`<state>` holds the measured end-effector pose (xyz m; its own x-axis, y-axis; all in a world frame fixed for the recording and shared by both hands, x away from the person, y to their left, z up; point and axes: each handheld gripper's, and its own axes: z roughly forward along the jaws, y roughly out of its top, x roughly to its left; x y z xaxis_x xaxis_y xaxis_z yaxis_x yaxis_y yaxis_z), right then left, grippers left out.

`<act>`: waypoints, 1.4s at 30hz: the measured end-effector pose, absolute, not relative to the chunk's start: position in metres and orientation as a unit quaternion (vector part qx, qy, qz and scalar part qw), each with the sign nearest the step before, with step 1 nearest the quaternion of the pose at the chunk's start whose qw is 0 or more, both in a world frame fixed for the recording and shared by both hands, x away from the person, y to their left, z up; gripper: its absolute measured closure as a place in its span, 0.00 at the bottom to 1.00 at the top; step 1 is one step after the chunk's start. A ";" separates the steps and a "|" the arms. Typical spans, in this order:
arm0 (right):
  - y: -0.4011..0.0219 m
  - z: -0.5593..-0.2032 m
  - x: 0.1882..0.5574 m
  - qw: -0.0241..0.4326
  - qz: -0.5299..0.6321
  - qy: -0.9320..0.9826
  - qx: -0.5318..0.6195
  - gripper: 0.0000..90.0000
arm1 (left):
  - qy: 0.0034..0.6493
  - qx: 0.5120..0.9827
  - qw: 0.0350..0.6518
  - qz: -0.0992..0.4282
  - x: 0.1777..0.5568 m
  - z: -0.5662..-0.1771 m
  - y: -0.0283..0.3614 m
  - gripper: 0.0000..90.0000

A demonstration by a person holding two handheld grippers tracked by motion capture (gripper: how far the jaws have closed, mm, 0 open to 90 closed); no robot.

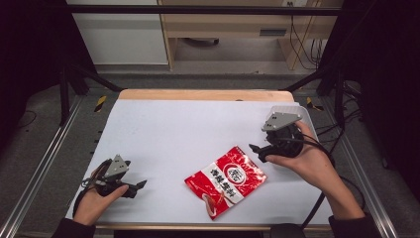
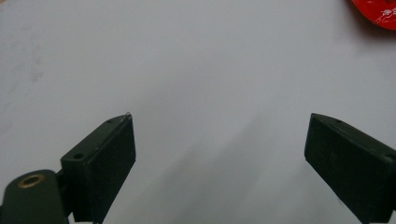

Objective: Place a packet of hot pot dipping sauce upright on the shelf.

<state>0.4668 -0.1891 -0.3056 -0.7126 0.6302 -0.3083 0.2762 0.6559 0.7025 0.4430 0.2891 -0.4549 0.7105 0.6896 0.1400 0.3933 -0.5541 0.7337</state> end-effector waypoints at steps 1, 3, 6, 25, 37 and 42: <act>-0.189 -0.309 0.465 0.274 0.324 0.866 0.265 0.17 | 0.316 0.856 0.351 0.211 0.443 -0.455 0.289 0.10; -0.189 -0.315 0.462 0.273 0.327 0.864 0.269 0.17 | 0.316 0.856 0.350 0.212 0.443 -0.455 0.289 0.10; -0.188 -0.326 0.457 0.271 0.326 0.863 0.275 0.16 | 0.317 0.855 0.352 0.212 0.443 -0.455 0.289 0.10; -0.200 -0.400 0.436 0.218 0.305 0.865 0.333 0.16 | 0.316 0.856 0.350 0.213 0.443 -0.455 0.288 0.10; -0.210 -0.435 0.441 0.186 0.303 0.856 0.376 0.15 | 0.316 0.856 0.349 0.212 0.443 -0.455 0.288 0.10; -0.212 -0.445 0.444 0.174 0.299 0.855 0.387 0.15 | 0.314 0.857 0.348 0.213 0.443 -0.455 0.288 0.10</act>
